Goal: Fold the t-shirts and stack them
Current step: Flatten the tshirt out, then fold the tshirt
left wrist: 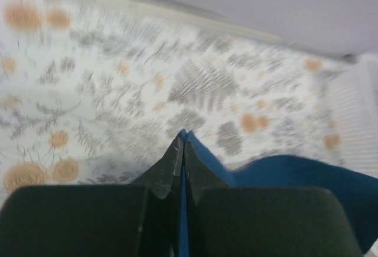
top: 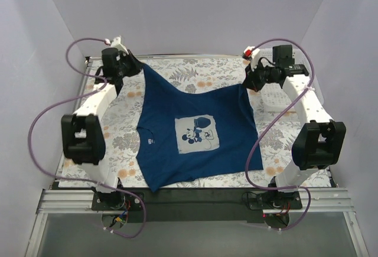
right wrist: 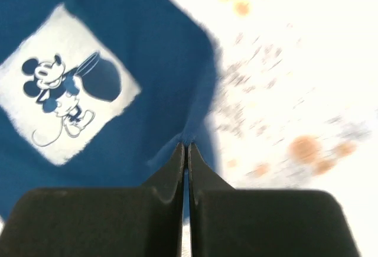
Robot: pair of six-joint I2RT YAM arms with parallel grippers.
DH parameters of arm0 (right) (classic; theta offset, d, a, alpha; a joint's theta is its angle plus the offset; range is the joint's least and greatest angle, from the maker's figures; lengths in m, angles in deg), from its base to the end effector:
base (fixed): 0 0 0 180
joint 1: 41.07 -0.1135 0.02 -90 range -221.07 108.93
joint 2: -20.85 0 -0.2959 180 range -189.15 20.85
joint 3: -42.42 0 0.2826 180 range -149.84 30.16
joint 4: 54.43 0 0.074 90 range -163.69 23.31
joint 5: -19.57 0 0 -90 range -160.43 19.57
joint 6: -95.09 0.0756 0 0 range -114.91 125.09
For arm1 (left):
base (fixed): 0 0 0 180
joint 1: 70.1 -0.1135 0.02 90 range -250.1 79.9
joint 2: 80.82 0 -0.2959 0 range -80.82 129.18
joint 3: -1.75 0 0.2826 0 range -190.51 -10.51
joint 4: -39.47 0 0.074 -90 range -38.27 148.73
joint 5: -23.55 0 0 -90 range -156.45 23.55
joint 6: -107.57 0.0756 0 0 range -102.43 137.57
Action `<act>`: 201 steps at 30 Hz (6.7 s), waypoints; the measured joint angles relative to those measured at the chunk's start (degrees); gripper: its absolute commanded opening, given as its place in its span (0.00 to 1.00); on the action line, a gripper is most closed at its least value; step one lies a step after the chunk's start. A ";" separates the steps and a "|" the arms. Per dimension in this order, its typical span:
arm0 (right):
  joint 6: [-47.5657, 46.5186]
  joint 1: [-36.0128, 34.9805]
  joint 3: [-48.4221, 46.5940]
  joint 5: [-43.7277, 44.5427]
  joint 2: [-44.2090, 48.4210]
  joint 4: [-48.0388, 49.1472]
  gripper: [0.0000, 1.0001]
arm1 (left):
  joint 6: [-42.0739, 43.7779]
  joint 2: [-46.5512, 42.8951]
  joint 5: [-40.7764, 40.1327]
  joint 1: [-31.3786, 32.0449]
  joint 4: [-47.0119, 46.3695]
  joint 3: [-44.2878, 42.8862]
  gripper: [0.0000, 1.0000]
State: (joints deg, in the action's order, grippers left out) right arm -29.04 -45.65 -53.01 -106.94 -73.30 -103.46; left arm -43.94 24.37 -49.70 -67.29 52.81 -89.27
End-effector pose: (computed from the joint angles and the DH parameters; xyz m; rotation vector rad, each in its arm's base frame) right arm 0.4096 0.0779 0.3152 -1.0096 2.0146 0.4927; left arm 0.4997 -0.0463 0.2623 -0.8955 1.9883 -0.9721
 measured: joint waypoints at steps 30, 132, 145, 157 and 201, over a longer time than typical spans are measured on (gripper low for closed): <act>2.82 1.16 -59.23 3.80 25.86 0.52 0.01 | 1.57 -59.60 -17.92 -0.61 -15.93 -12.70 0.00; 5.14 -1.79 -13.60 4.55 -27.04 31.56 0.01 | 8.00 -3.87 -5.16 -9.40 -29.86 15.65 0.00; 5.42 -0.79 -10.47 4.02 -25.92 32.72 0.01 | 8.26 -15.54 -5.20 -9.40 -31.23 25.66 0.00; 5.51 -0.02 -7.19 3.30 -23.28 33.97 0.01 | 8.37 -23.17 -5.79 -9.40 -31.45 32.59 0.00; 6.93 0.50 -3.10 3.39 -20.74 35.80 0.01 | 4.09 -43.71 -3.13 -9.40 -26.67 45.44 0.00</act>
State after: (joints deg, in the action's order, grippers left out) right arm -22.11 -45.14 -56.12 -103.56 -94.04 -67.66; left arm -39.86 -19.34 -52.82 -76.69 26.15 -43.83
